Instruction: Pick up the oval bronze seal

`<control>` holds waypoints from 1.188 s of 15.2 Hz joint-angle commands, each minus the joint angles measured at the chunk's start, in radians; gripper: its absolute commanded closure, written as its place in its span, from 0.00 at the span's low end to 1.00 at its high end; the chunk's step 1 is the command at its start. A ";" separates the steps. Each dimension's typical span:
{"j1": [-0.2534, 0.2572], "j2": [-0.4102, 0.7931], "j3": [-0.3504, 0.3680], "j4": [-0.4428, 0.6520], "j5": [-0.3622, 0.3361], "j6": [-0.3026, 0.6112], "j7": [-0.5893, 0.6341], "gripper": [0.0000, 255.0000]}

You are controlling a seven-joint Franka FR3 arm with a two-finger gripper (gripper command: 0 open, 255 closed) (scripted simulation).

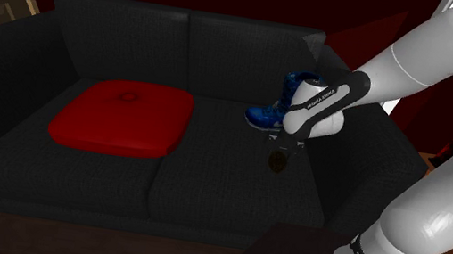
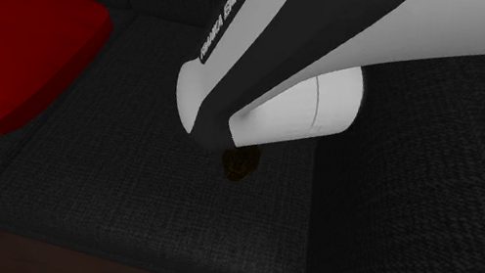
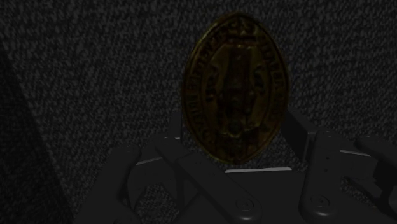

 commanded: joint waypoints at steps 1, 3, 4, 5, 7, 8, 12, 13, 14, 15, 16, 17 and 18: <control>0.000 0.000 0.000 0.000 0.000 0.000 0.000 1.00; 0.001 -0.014 0.001 0.002 -0.003 -0.016 0.006 1.00; 0.000 -0.029 0.001 0.004 -0.006 -0.033 0.008 1.00; -0.001 -0.044 0.001 0.005 -0.009 -0.049 0.011 1.00; -0.002 -0.074 0.001 0.009 -0.014 -0.083 0.016 1.00; -0.003 -0.089 0.001 0.011 -0.016 -0.100 0.018 1.00; -0.005 -0.144 0.001 0.023 -0.024 -0.167 0.026 1.00; -0.006 -0.158 0.001 0.027 -0.025 -0.184 0.028 1.00; -0.006 -0.170 0.001 0.031 -0.027 -0.201 0.029 1.00; -0.007 -0.183 0.001 0.035 -0.028 -0.218 0.031 1.00; -0.008 -0.195 0.001 0.039 -0.030 -0.234 0.032 1.00; -0.008 -0.207 0.001 0.044 -0.031 -0.251 0.034 1.00; -0.008 -0.209 0.001 0.045 -0.032 -0.253 0.034 1.00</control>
